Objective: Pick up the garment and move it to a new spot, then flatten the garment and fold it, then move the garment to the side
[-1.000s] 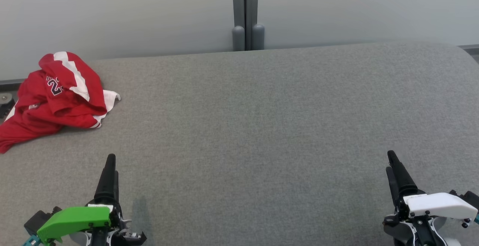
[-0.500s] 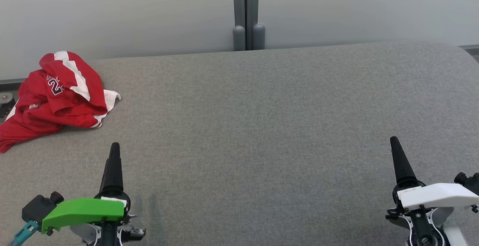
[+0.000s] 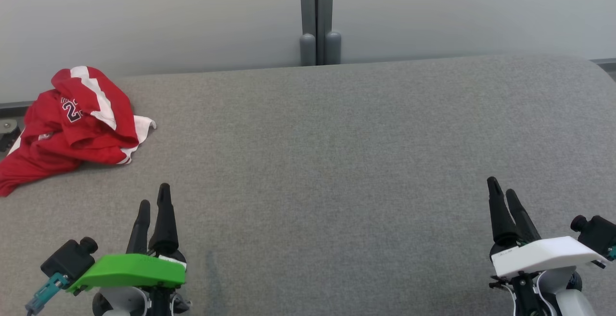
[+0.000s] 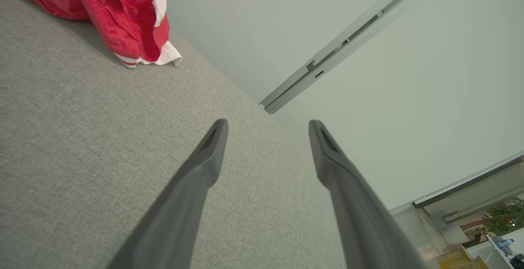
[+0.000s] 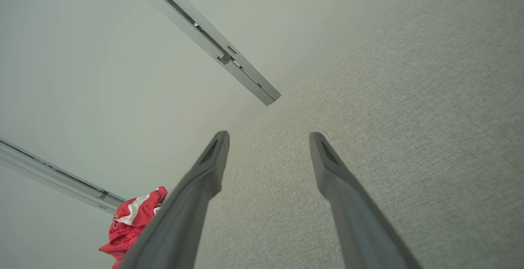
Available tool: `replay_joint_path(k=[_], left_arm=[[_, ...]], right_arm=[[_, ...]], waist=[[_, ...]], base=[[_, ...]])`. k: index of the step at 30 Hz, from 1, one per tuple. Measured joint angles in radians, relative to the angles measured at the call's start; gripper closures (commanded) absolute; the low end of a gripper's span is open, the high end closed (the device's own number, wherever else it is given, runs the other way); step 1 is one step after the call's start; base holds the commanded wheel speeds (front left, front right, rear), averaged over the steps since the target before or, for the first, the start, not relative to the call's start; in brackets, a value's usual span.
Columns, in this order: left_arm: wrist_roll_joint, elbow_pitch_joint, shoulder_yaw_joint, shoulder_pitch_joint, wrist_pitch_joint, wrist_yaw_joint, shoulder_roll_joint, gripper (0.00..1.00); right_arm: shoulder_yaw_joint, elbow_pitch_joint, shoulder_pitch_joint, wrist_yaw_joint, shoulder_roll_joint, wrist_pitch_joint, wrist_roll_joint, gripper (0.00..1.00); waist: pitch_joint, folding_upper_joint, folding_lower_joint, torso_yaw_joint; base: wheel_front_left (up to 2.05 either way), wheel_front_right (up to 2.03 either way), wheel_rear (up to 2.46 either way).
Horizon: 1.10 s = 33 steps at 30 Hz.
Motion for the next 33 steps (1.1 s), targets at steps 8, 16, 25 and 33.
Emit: replay_joint_path(k=[8,16,25,33], left_arm=[[0.127,0.007,-0.026,0.014,-0.025,0.0,0.001,0.0],[0.229,0.011,-0.034,0.027,-0.049,0.001,0.001,0.0],[0.315,0.028,-0.04,0.041,-0.071,0.006,0.002,0.0],[0.384,0.057,-0.046,0.043,-0.091,0.005,0.002,0.0]], right_arm=[[0.02,-0.007,0.011,0.0,-0.001,-0.025,-0.11,0.0],[0.03,-0.008,0.015,0.0,-0.002,-0.048,-0.22,0.0],[0.04,-0.007,0.019,0.0,-0.003,-0.07,-0.337,0.0],[0.052,-0.007,0.019,0.0,-0.005,-0.091,-0.425,0.0]], waist=[[0.0,0.0,0.0,0.002],[0.0,0.0,0.0,0.003],[0.0,0.0,0.0,0.004],[0.0,0.0,0.0,0.005]], base=[[0.0,0.0,0.0],[0.0,0.0,0.0],[0.0,0.0,0.0],[0.0,0.0,0.0]])
